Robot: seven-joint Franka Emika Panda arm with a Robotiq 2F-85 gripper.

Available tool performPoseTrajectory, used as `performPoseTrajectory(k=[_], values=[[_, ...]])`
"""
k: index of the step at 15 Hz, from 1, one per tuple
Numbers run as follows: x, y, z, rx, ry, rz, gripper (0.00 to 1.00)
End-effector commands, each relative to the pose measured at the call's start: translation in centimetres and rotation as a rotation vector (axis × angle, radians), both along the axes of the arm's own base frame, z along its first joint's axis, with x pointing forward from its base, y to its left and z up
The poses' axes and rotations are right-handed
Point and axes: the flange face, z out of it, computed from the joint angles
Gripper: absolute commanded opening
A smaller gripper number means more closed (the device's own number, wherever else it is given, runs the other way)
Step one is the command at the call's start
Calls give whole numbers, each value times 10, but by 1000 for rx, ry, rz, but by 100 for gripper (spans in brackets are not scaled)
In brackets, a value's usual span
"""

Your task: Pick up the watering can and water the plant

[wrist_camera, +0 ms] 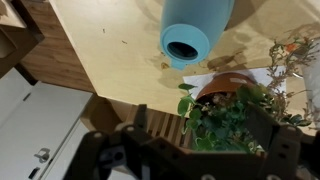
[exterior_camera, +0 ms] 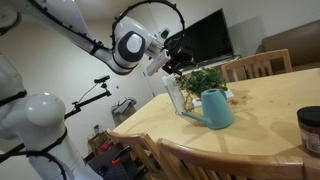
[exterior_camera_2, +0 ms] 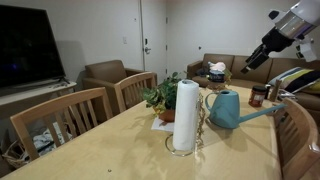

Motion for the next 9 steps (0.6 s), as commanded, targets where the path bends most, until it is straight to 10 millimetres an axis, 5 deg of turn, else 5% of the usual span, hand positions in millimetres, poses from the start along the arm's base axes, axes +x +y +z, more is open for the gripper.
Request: performPoseTrajectory(k=[1,9], values=[[7,-11,2,-41,26,15,100],[13,-24,-1,-96,23,12,100]])
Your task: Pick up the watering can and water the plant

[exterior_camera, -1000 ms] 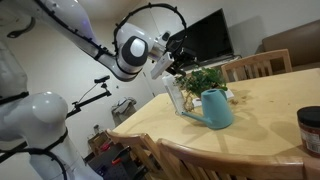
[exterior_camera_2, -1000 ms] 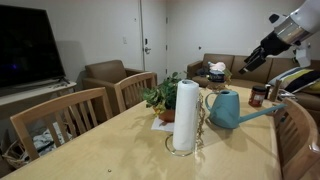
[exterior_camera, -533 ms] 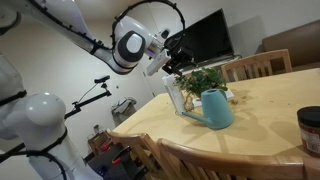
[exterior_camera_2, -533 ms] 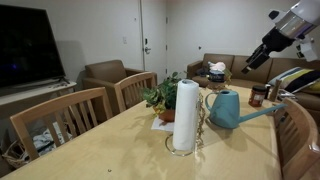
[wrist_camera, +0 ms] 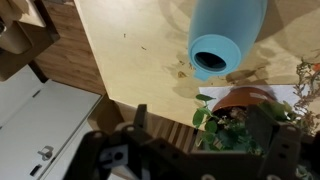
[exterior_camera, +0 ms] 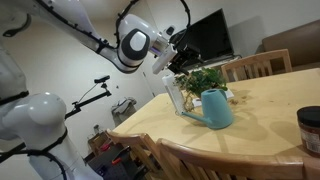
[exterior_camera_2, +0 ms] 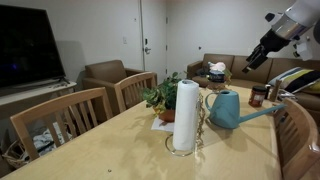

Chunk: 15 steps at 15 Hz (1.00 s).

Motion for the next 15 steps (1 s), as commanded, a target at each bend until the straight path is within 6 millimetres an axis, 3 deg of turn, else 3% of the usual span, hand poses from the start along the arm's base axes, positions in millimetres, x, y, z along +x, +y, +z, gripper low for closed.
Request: performPoseTrajectory(k=[1,4,8,15], values=[[1,1,0,-1,1,2,100],[1,15,14,41,25,-3,100],[16,32,18,131,89,-40,100],[59,23,27,260,152,-134,100]])
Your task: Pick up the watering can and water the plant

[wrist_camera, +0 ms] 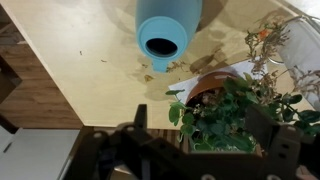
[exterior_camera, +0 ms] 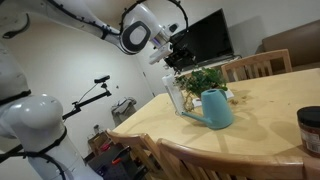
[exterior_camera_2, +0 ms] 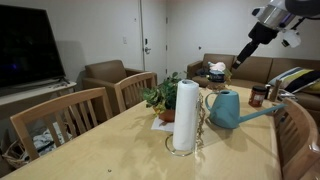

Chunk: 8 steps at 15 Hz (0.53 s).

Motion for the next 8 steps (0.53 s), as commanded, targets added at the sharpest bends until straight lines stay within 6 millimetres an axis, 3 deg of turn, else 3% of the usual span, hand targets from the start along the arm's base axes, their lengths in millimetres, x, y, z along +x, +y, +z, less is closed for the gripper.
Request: performPoseTrajectory(k=[1,8], values=[[30,-6,1,36,31,-17,100],[77,-17,-46,66,113,-34,100]])
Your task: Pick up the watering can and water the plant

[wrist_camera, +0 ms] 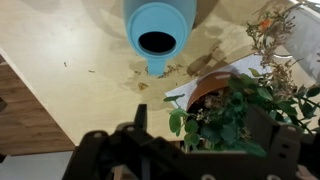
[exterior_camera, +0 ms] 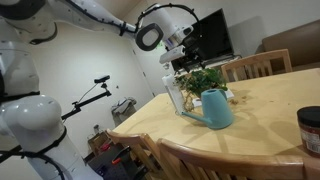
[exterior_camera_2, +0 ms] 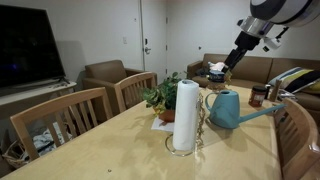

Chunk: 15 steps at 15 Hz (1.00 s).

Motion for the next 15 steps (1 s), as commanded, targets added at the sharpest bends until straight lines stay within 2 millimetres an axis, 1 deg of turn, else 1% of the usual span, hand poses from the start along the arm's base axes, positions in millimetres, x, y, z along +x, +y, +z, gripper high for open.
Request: performPoseTrajectory(k=[1,2,3,4,6,15], values=[[32,-8,-25,-3,49,11,100],[38,-11,-33,-8,65,7,100],[20,-3,-17,-16,29,-4,100],[25,-5,-24,-23,40,-7,100],[32,-7,-31,-36,48,-9,100],[35,-7,-30,-39,46,-7,100]])
